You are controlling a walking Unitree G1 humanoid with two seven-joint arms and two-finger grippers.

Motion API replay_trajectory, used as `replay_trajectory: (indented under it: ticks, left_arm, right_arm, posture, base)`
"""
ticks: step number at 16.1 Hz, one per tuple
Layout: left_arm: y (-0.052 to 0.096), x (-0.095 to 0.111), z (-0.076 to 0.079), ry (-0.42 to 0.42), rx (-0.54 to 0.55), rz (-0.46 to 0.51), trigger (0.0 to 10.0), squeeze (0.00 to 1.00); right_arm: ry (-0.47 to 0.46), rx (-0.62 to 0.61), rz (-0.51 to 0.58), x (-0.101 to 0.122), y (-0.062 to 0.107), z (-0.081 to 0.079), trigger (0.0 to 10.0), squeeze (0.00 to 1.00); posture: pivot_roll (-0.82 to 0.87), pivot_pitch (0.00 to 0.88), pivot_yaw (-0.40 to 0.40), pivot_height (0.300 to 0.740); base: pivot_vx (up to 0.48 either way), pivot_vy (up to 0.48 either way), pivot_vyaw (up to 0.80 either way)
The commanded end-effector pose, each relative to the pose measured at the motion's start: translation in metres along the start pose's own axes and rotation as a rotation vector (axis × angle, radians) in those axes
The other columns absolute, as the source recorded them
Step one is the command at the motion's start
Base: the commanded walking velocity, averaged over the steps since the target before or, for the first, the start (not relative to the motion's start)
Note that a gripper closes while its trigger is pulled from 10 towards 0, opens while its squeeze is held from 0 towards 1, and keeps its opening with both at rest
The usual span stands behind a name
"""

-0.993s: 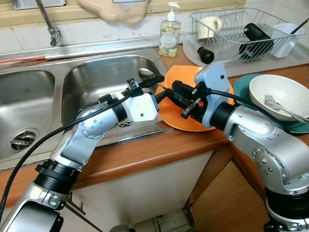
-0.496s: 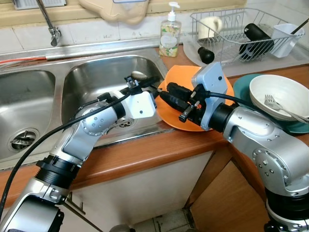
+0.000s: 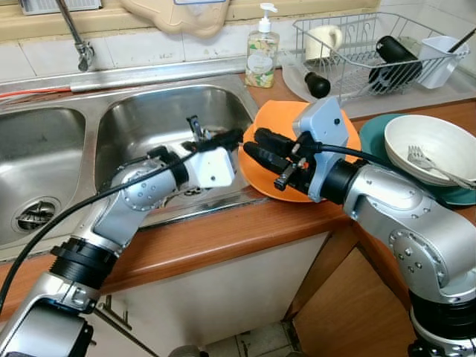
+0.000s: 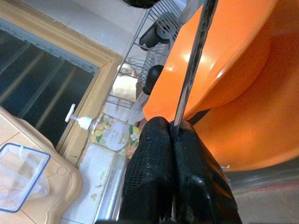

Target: Kitchen organization

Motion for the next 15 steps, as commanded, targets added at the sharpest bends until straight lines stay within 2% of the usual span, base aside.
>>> replay_trajectory:
  ticks: [1, 4, 5, 6, 7, 8, 9, 12, 13, 14, 15]
  left_arm:
    - [0.0, 0.0, -0.01, -0.025, 0.002, 0.009, 0.0, 0.0]
    - [0.002, -0.005, -0.013, -0.041, -0.012, 0.006, 0.0, 0.0]
    - [0.003, -0.007, -0.017, -0.047, -0.009, -0.002, 0.0, 0.0]
    - [0.003, -0.008, -0.018, -0.05, -0.008, -0.007, 0.0, 0.0]
    - [0.004, -0.01, -0.019, -0.053, -0.004, -0.016, 0.0, 0.0]
    - [0.005, -0.012, -0.02, -0.052, -0.001, -0.021, 0.0, 0.0]
    - [0.009, -0.021, -0.022, -0.052, -0.003, -0.063, 0.0, 0.0]
    - [0.021, -0.044, -0.022, -0.037, -0.028, -0.173, 0.0, 0.0]
    - [0.034, -0.071, -0.018, 0.01, -0.053, -0.306, 0.0, 0.0]
    - [0.04, -0.084, -0.011, 0.039, -0.093, -0.385, 0.0, 0.0]
    - [0.042, -0.09, -0.008, 0.06, -0.112, -0.421, 0.0, 0.0]
  right_arm:
    - [0.014, 0.001, 0.013, 0.004, -0.001, -0.001, 10.0, 0.0]
    - [-0.005, -0.003, 0.017, 0.004, -0.003, -0.001, 10.0, 0.0]
    - [-0.021, 0.004, 0.026, 0.005, -0.004, -0.001, 10.0, 1.0]
    - [-0.019, 0.006, 0.027, 0.006, -0.004, -0.002, 10.0, 1.0]
    - [-0.011, 0.008, 0.026, 0.006, -0.004, -0.002, 10.0, 0.91]
    - [-0.004, 0.006, 0.025, 0.006, -0.004, -0.003, 10.0, 0.91]
    - [0.008, -0.003, 0.019, 0.005, -0.003, -0.002, 10.0, 0.0]
    - [0.01, 0.0, 0.0, 0.001, 0.0, -0.003, 10.0, 0.0]
    - [0.003, 0.065, -0.031, -0.005, 0.003, -0.012, 10.0, 0.0]
    - [0.002, 0.094, -0.057, -0.01, 0.004, -0.017, 10.0, 0.0]
    - [0.005, 0.097, -0.064, -0.012, 0.004, -0.019, 10.0, 0.0]
  posture:
    - [-0.05, 0.0, 0.049, 0.74]
    - [-0.05, 0.0, 0.049, 0.74]
    - [-0.04, 0.0, 0.047, 0.74]
    - [-0.04, 0.0, 0.047, 0.74]
    - [-0.04, 0.0, 0.046, 0.74]
    - [-0.04, 0.0, 0.046, 0.74]
    - [-0.04, 0.0, 0.047, 0.74]
    - [-0.04, 0.0, 0.051, 0.74]
    - [-0.04, 0.0, 0.052, 0.74]
    - [-0.05, 0.0, 0.052, 0.74]
    - [-0.05, 0.0, 0.052, 0.74]
  base:
    - [0.0, 0.0, 0.0]
    - [0.0, 0.0, 0.0]
    - [0.0, 0.0, 0.0]
    - [0.0, 0.0, 0.0]
    - [0.0, 0.0, 0.0]
    - [0.0, 0.0, 0.0]
    - [0.0, 0.0, 0.0]
    - [0.0, 0.0, 0.0]
    - [0.0, 0.0, 0.0]
    - [0.0, 0.0, 0.0]
    - [0.0, 0.0, 0.0]
Point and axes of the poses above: a point about 5 cm out from each wrist's last joint towards the gripper, its own y axis pointing back from the gripper into the wrist, its own x axis along the axis of the wrist's last joint, z = x × y, the point moved 1 cm from there along -y, pointing out of the wrist towards the gripper, and after that the axes turned 1 degree about -y, right-handed, at the moved point
